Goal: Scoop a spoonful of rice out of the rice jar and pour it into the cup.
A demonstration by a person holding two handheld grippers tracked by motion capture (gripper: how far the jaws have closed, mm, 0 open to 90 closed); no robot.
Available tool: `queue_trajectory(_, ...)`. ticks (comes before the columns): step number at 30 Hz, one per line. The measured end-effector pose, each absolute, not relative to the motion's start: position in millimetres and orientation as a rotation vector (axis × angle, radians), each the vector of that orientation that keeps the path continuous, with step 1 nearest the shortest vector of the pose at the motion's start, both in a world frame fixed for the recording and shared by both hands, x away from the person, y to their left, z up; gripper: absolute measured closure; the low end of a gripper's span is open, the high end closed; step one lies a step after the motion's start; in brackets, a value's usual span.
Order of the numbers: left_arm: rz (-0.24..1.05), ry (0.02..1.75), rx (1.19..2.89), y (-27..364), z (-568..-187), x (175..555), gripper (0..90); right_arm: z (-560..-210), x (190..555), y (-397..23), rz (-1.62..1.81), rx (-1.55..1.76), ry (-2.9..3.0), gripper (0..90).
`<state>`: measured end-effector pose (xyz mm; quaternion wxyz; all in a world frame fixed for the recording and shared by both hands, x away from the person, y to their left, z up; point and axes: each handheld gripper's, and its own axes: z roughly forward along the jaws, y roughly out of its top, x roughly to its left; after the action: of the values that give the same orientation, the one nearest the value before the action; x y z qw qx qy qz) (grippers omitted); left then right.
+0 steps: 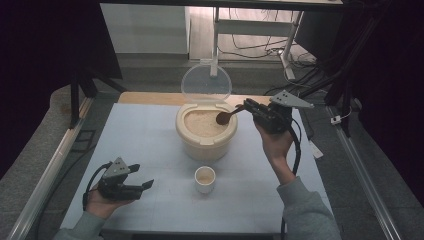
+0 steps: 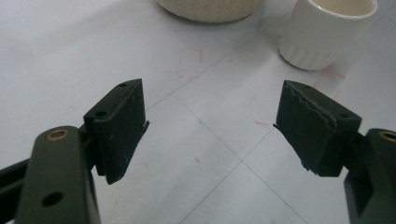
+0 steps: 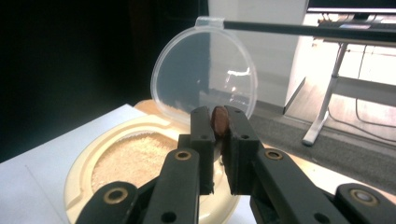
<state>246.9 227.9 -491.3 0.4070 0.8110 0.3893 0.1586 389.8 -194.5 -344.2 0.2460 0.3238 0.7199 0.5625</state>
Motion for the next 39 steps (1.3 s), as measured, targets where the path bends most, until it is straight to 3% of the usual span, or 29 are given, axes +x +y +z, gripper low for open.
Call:
queue_trajectory(15,0.403,0.976,2.047,228,-491,247,23.8,-372,407,-186,1.674,1.129,2.048,83.7)
queue_trajectory(39,0.403,0.969,2.051,228,-491,248,23.8,-392,422,-210,1.909,1.535,1.938,83.8)
